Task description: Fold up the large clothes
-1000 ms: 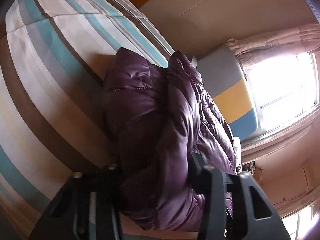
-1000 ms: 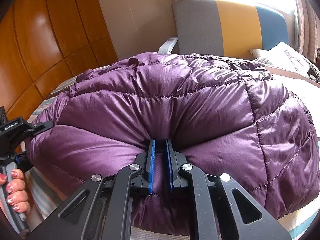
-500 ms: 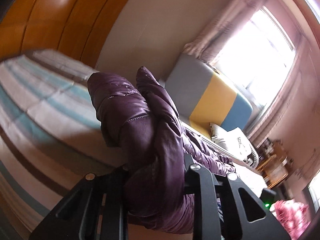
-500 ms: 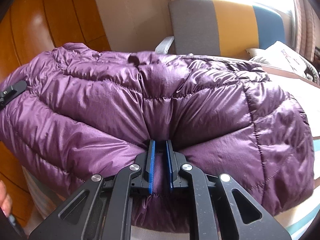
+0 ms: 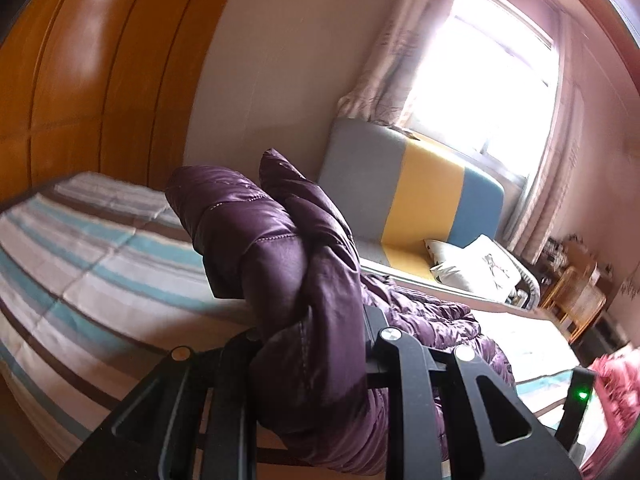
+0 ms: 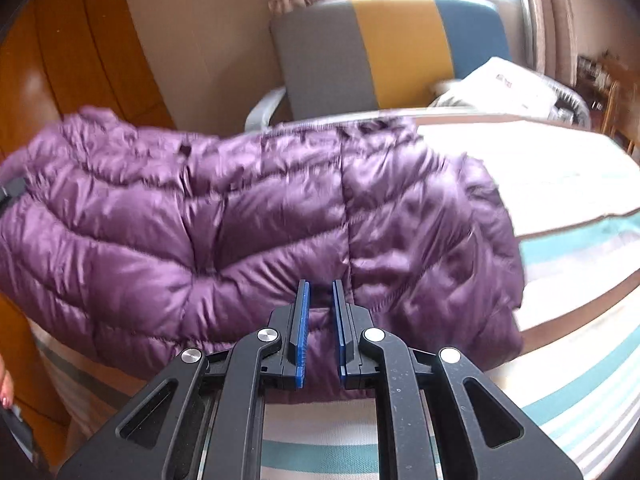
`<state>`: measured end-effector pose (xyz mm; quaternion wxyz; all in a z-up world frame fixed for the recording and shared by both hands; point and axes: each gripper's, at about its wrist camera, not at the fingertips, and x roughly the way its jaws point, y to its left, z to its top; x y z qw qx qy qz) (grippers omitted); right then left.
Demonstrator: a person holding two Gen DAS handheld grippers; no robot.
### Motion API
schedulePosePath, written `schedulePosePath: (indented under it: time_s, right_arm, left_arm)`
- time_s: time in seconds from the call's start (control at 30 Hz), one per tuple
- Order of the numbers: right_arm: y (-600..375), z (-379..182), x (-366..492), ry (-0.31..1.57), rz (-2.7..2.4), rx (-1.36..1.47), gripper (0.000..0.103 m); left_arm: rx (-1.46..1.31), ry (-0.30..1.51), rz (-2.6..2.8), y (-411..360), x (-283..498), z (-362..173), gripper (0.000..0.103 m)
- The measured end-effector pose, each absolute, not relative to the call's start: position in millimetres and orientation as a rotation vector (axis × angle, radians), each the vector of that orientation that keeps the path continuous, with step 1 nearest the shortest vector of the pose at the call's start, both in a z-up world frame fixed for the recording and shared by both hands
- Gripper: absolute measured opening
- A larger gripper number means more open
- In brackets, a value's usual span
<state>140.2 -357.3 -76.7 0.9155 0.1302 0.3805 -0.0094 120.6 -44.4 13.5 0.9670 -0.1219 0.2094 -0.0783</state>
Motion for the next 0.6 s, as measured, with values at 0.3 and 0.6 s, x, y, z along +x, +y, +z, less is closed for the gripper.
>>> schedulePosePath:
  time_s: [0.3, 0.6]
  right_arm:
    - [-380.0, -53.9, 116.5, 0.662, -0.095, 0.307, 0.011]
    - [-424.8, -64.1, 106.5, 0.741, -0.336, 0.234, 0.011]
  left_arm:
    - [-0.107, 0.393, -0.179, -97.4, 115.2, 37.0, 0.022]
    - [-0.022, 0.378, -0.272, -150.5, 107.4, 42.9, 0.023]
